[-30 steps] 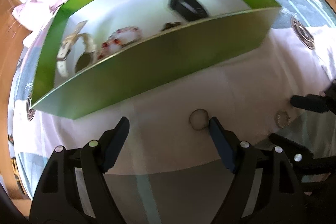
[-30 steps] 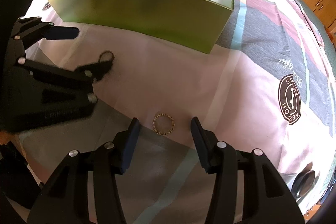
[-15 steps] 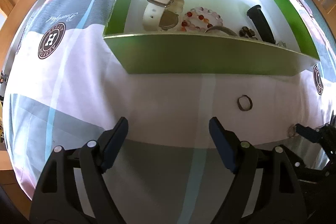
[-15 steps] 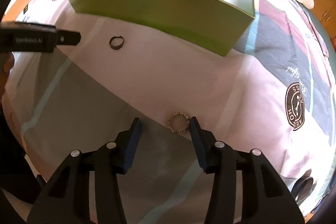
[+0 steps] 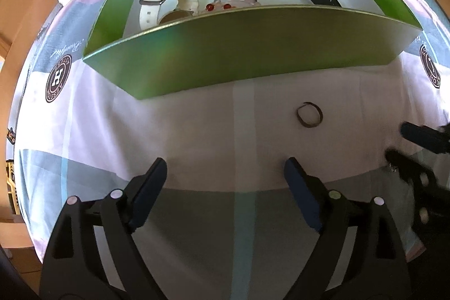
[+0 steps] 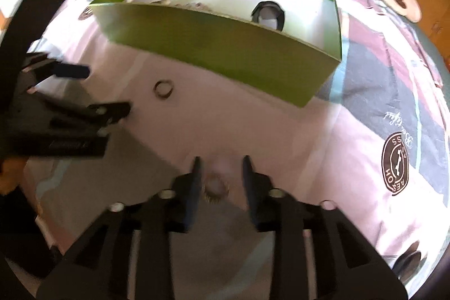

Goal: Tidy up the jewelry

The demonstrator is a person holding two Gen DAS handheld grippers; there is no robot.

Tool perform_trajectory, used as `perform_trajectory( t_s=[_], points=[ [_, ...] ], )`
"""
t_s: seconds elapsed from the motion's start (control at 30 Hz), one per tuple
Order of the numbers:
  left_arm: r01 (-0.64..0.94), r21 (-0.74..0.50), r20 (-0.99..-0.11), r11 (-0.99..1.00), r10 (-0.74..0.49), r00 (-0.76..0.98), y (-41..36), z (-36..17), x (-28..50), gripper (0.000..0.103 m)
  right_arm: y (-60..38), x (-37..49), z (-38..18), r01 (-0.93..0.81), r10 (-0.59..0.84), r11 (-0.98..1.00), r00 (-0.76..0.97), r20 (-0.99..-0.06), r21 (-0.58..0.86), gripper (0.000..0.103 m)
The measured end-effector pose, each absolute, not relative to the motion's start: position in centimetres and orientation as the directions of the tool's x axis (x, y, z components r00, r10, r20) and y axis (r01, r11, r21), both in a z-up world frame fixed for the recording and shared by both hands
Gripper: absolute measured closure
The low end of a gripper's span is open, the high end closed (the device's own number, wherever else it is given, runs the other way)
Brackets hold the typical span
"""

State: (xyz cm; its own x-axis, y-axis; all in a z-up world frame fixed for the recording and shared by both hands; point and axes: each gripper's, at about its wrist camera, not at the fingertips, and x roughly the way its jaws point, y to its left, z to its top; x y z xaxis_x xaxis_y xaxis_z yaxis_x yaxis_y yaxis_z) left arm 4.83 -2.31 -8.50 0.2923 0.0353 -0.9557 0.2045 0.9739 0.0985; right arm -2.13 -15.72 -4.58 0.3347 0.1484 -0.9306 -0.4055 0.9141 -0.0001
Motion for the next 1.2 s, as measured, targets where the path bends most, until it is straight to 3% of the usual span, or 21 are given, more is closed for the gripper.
perform_trajectory(
  t_s=[0.07, 0.1, 0.13, 0.4, 0.5, 0.6, 0.67, 0.73, 0.83, 1.1, 1.13, 1.2],
  points=[
    [0.192, 0.089, -0.959, 0.977, 0.032, 0.282, -2.1, -8.5, 5.0, 0.013, -15.6, -2.8, -4.7, -0.435, 0.117, 0.899, 0.325, -0.939, -0.038, 0.068],
    [0.183, 0.079, -0.962, 0.98, 0.026, 0.273, -2.1, -8.8, 5.3, 0.012, -15.5, -2.9, -4.8, -0.442, 0.105, 0.896, 0.318, -0.942, -0.049, 0.074],
    [0.175, 0.07, -0.964, 0.982, 0.021, 0.266, -1.9, -8.9, 5.3, 0.012, -15.2, -3.0, -5.4, -0.453, 0.091, 0.89, 0.299, -0.95, -0.057, 0.086],
    [0.176, 0.089, -0.958, 0.98, 0.036, 0.285, -2.0, -8.8, 5.4, 0.011, -14.4, -1.3, -5.6, -0.388, 0.119, 0.921, 0.352, -0.928, -0.029, 0.089],
    [0.204, 0.053, -0.956, 0.977, -0.01, 0.294, -3.2, -8.2, 4.4, 0.011, -15.3, -0.4, -5.4, -0.33, 0.114, 0.944, 0.384, -0.916, -0.021, 0.089],
    [0.252, 0.009, -0.947, 0.968, -0.073, 0.313, -4.2, -7.4, 4.0, 0.011, -16.7, 0.4, -5.2, -0.279, 0.114, 0.96, 0.371, -0.922, 0.007, 0.082],
    [0.284, 0.013, -0.936, 0.959, -0.088, 0.339, -5.4, -6.9, 3.3, 0.012, -17.6, 0.3, -4.7, -0.253, 0.119, 0.967, 0.368, -0.922, 0.024, 0.066],
    [0.308, 0.037, -0.92, 0.951, -0.088, 0.382, -6.4, -6.6, 2.9, 0.025, -18.3, 0.7, -4.5, -0.241, 0.108, 0.97, 0.38, -0.919, 0.015, 0.061],
    [0.336, 0.007, -0.921, 0.942, -0.125, 0.37, -7.4, -7.1, 3.4, 0.03, -20.2, 0.5, -4.4, -0.221, 0.09, 0.975, 0.376, -0.922, 0.005, 0.061],
    [0.297, -0.05, -0.911, 0.954, -0.166, 0.378, -7.5, -8.3, 4.9, 0.03, -19.8, 1.0, -6.2, -0.234, 0.067, 0.972, 0.351, -0.934, -0.018, 0.061],
    [0.289, -0.033, -0.908, 0.957, -0.15, 0.39, -7.5, -8.3, 5.0, 0.032, -19.8, 1.1, -6.2, -0.234, 0.069, 0.972, 0.351, -0.934, -0.016, 0.061],
    [0.265, -0.005, -0.903, 0.964, -0.119, 0.414, -6.2, -8.1, 5.6, 0.047, -19.5, 1.5, -6.5, -0.233, 0.084, 0.972, 0.35, -0.933, 0.0, 0.061]
  ],
)
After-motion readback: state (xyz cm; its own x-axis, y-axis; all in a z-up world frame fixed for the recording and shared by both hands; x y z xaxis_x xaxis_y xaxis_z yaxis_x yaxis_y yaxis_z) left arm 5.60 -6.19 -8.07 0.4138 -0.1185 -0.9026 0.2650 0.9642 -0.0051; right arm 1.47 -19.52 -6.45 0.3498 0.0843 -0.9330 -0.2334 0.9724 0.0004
